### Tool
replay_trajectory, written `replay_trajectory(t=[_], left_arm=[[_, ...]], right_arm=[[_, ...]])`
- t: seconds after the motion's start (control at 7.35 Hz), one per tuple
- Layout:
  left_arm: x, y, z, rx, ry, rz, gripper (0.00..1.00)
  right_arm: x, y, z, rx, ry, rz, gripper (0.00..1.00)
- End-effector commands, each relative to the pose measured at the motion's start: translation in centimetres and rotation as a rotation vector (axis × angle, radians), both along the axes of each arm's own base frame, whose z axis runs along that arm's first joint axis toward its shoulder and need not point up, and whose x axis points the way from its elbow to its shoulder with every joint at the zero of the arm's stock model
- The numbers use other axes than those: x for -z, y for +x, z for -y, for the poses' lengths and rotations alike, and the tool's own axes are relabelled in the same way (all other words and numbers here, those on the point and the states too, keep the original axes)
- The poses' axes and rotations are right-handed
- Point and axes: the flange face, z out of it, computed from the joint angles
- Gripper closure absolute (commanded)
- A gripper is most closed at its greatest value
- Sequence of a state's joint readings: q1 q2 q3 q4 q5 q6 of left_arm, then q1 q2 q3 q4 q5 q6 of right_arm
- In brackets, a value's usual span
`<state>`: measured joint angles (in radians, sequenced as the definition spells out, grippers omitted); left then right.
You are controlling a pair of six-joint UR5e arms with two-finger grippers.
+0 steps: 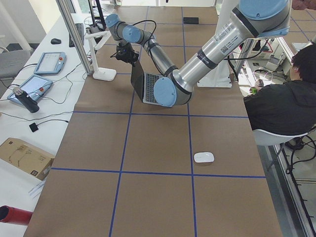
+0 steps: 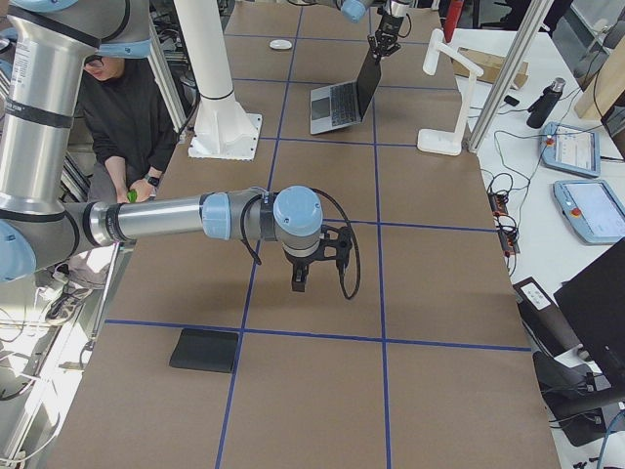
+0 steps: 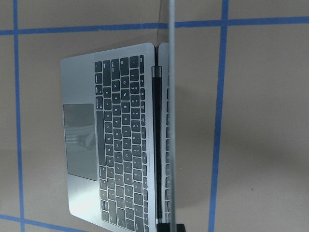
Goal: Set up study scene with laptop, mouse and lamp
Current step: 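Push the laptop farther from the robot beside the lamp with the left gripper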
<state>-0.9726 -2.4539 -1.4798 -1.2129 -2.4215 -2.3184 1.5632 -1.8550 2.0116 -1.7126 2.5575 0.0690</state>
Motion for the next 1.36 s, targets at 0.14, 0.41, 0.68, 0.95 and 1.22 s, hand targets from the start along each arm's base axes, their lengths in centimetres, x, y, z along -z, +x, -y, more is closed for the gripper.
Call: replay_trajectory(t=[0.14,0.41,0.68,0.95,1.22], left_arm=[[-1.8,2.0,2.2,-0.003,0.021,-0.015,1.00],[-1.6,3.1,3.3,-0.002,0.034,-0.007,1.00],[-2.2,4.4,3.5,-0.009,0.044,0.000,1.00],[-2.2,4.4,3.7,-0.010,0.055,-0.005,0.90],[-1.9,4.4,3.6,-0.008,0.055,-0.006,0.01]], right_arm=[[0.0,0.0,0.0,0.000,-0.001,0.004,0.01],[-0.2,0.0,0.0,0.000,-0.006,0.006,0.01],[-0.3,0.0,0.0,0.000,-0.009,0.006,0.01],[-0.4,0.0,0.0,0.000,-0.010,0.007,0.01],[-0.4,0.0,0.0,0.000,-0.010,0.007,0.01]])
